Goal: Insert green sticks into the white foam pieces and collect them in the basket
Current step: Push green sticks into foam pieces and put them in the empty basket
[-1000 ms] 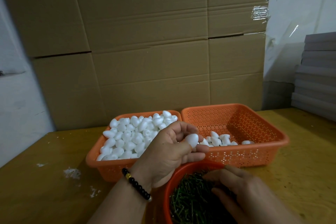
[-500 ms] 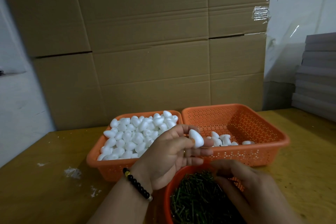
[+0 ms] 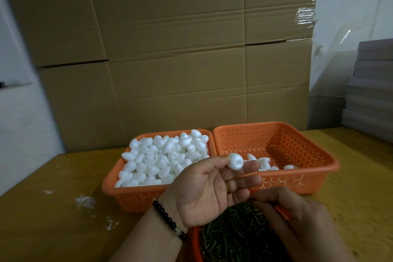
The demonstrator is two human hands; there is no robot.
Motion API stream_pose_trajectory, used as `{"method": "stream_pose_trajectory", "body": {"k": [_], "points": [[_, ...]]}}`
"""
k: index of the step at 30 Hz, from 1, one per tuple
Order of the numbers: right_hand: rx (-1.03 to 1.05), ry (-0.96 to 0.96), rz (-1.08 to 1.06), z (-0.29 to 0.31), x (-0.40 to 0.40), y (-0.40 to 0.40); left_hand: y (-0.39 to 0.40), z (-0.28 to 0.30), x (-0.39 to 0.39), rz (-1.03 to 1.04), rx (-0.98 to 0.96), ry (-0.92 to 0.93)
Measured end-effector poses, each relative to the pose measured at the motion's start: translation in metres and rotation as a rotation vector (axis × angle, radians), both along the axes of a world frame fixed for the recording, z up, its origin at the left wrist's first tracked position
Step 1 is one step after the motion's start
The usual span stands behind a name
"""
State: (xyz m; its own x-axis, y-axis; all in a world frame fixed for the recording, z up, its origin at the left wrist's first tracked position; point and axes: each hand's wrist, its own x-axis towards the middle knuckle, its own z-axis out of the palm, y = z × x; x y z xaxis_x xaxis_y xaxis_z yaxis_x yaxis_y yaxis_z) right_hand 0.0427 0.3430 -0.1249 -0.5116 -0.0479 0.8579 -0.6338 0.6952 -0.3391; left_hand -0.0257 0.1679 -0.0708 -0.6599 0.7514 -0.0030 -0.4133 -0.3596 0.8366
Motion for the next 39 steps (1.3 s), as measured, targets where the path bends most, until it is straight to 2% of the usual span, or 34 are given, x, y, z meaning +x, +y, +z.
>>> {"method": "stream_pose_trajectory", "body": {"k": [4,9,23,39], "points": [[-0.052,-0.007,0.012,0.003,0.000,-0.001,0.001,-0.003,-0.002,0.066,-0.003,-0.031],[-0.139,0.083,0.004,0.004,0.001,0.000,0.002,-0.008,-0.005,0.095,-0.033,-0.035],[-0.264,0.117,-0.032,-0.003,-0.007,0.003,0.008,-0.013,0.002,0.055,-0.120,0.095],[-0.189,0.125,-0.063,-0.008,-0.012,0.007,0.017,-0.015,0.010,0.067,-0.173,0.100]]}}
